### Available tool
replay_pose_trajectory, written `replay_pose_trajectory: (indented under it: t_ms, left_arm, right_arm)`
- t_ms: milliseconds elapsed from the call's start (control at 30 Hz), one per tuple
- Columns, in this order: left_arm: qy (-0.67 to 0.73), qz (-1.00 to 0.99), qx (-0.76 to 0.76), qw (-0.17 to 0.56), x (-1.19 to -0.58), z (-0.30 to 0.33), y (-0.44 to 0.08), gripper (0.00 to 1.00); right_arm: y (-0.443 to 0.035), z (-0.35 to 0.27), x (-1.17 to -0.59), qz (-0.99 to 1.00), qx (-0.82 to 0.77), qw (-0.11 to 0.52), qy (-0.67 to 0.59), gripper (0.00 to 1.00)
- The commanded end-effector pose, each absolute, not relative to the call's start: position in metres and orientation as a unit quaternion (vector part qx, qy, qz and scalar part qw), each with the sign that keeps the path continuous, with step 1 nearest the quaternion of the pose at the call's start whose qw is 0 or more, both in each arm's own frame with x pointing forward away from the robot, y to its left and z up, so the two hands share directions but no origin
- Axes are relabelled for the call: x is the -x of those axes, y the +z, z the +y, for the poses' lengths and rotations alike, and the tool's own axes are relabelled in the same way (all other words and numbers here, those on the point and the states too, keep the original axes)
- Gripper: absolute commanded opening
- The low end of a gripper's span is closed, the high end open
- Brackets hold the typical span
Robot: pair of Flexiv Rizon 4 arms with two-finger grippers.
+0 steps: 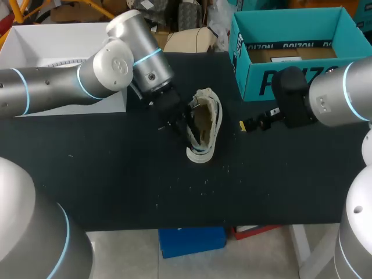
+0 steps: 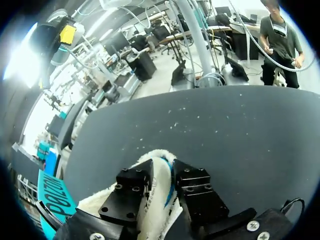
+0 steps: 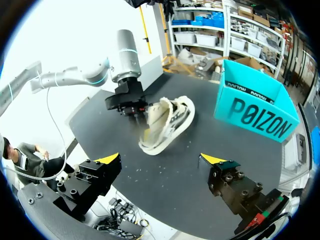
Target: Take the shoe out of the shoebox, open the shoe tongue, remove and reinsert the insole, then place the shoe into the shoebox
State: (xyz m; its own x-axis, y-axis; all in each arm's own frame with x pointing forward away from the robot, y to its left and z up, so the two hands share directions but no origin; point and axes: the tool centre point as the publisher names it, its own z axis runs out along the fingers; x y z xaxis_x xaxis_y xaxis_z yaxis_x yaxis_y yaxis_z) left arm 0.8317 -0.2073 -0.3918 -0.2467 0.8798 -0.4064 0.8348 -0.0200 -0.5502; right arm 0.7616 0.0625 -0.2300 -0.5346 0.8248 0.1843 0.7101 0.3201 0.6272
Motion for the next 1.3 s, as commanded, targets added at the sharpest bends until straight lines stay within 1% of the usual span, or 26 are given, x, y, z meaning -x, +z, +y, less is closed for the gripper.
replay_pose_trajectory:
  t_ms: [33, 100, 167, 200, 233, 267, 300, 400, 433, 467, 500, 600, 667, 700, 733, 967, 1000, 1067, 1200, 1300]
  left_arm:
    - [0.351, -0.703, 0.618, 0.031, -0.838, -0.204, -0.383, 0.33]
    - [0.348, -0.704, 0.619, 0.025, -0.841, -0.201, -0.375, 0.55]
    - [0.345, -0.702, 0.623, 0.017, -0.842, -0.198, -0.366, 0.53]
    - [0.345, -0.701, 0.623, 0.014, -0.843, -0.198, -0.362, 0.52]
    - [0.344, -0.701, 0.624, 0.012, -0.844, -0.197, -0.360, 0.45]
    - [0.338, -0.702, 0.627, 0.008, -0.845, -0.197, -0.358, 0.36]
    - [0.336, -0.703, 0.627, 0.006, -0.845, -0.197, -0.358, 0.31]
    - [0.337, -0.702, 0.627, 0.005, -0.844, -0.200, -0.359, 0.31]
    - [0.338, -0.702, 0.627, 0.005, -0.842, -0.201, -0.360, 0.28]
    - [0.339, -0.701, 0.628, 0.006, -0.840, -0.203, -0.362, 0.22]
    - [0.340, -0.700, 0.628, 0.008, -0.839, -0.203, -0.363, 0.20]
    - [0.331, -0.702, 0.630, 0.017, -0.837, -0.203, -0.368, 0.20]
    - [0.318, -0.706, 0.633, 0.022, -0.837, -0.202, -0.370, 0.16]
    - [0.308, -0.708, 0.635, 0.024, -0.838, -0.200, -0.372, 0.06]
    - [0.304, -0.710, 0.635, 0.025, -0.838, -0.199, -0.374, 0.00]
    - [0.276, -0.718, 0.639, 0.028, -0.841, -0.195, -0.378, 0.00]
    - [0.274, -0.718, 0.639, 0.028, -0.842, -0.196, -0.379, 0.02]
    - [0.269, -0.718, 0.641, 0.029, -0.843, -0.199, -0.381, 0.03]
    - [0.265, -0.718, 0.643, 0.034, -0.845, -0.202, -0.387, 0.02]
    - [0.262, -0.719, 0.643, 0.036, -0.847, -0.204, -0.392, 0.00]
  right_arm:
    - [-0.230, 0.064, -0.762, 0.808, -0.475, 0.085, 0.337, 1.00]
    - [-0.230, 0.064, -0.762, 0.808, -0.475, 0.085, 0.337, 1.00]
    - [-0.230, 0.064, -0.762, 0.808, -0.475, 0.085, 0.337, 1.00]
    - [-0.230, 0.064, -0.762, 0.808, -0.475, 0.085, 0.337, 1.00]
    - [-0.230, 0.064, -0.762, 0.808, -0.475, 0.085, 0.337, 1.00]
    - [-0.230, 0.064, -0.762, 0.808, -0.475, 0.085, 0.337, 1.00]
    - [-0.230, 0.064, -0.762, 0.808, -0.475, 0.085, 0.337, 1.00]
    - [-0.230, 0.064, -0.762, 0.808, -0.475, 0.085, 0.337, 1.00]
    - [-0.230, 0.064, -0.762, 0.808, -0.475, 0.085, 0.337, 1.00]
    - [-0.230, 0.064, -0.762, 0.808, -0.475, 0.085, 0.337, 1.00]
    - [-0.230, 0.064, -0.762, 0.808, -0.475, 0.085, 0.337, 1.00]
    - [-0.230, 0.064, -0.762, 0.808, -0.475, 0.085, 0.337, 1.00]
    - [-0.230, 0.064, -0.762, 0.808, -0.475, 0.085, 0.337, 1.00]
    - [-0.230, 0.064, -0.762, 0.808, -0.475, 0.085, 0.337, 1.00]
    - [-0.230, 0.064, -0.762, 0.808, -0.475, 0.085, 0.337, 1.00]
    - [-0.230, 0.064, -0.762, 0.808, -0.475, 0.085, 0.337, 1.00]
    - [-0.230, 0.064, -0.762, 0.808, -0.475, 0.085, 0.337, 1.00]
    - [-0.230, 0.064, -0.762, 0.808, -0.475, 0.085, 0.337, 1.00]
    - [-0.230, 0.064, -0.762, 0.808, -0.475, 0.085, 0.337, 1.00]
    - [-0.230, 0.064, -0.762, 0.808, -0.475, 0.085, 0.337, 1.00]
